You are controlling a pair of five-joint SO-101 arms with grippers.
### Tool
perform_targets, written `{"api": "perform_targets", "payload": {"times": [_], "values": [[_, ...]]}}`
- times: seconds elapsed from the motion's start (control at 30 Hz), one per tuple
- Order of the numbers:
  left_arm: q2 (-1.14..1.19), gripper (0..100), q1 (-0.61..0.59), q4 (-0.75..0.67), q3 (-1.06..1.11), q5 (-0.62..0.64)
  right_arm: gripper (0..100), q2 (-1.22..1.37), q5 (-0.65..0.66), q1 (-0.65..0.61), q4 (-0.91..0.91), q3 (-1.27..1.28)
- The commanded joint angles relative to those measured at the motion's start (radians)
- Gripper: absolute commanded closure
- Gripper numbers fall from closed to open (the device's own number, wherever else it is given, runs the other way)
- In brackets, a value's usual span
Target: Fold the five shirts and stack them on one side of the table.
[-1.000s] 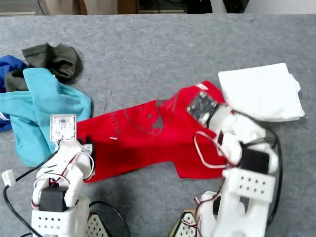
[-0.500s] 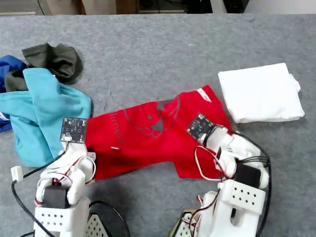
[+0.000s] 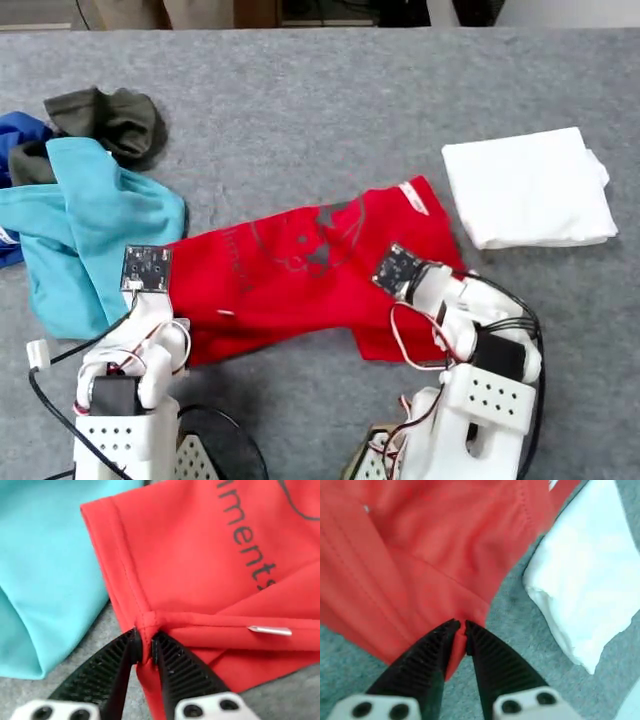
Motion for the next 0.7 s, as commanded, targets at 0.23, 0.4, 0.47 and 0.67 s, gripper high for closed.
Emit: {"api": "perform_targets", "payload": {"times": [0.23, 0.4, 0.47, 0.67], "values": [[-0.059, 75, 0.015, 0.127, -0.087, -0.167, 68.6, -0.015, 0.012, 0.019, -0.018, -0.018], [-0.058, 75, 0.023, 0.15, -0.253, -0.167, 66.7, -0.015, 0.005, 0.019, -0.015, -0.099], [-0.058, 80, 0.009, 0.144, -0.35, -0.163, 75.3, -0.015, -0.031, 0.019, -0.005, -0.171], [-0.015, 97, -0.009, -0.048, -0.46, -0.118, 93.6, -0.005, -0.146, -0.09, -0.011, -0.348]]}}
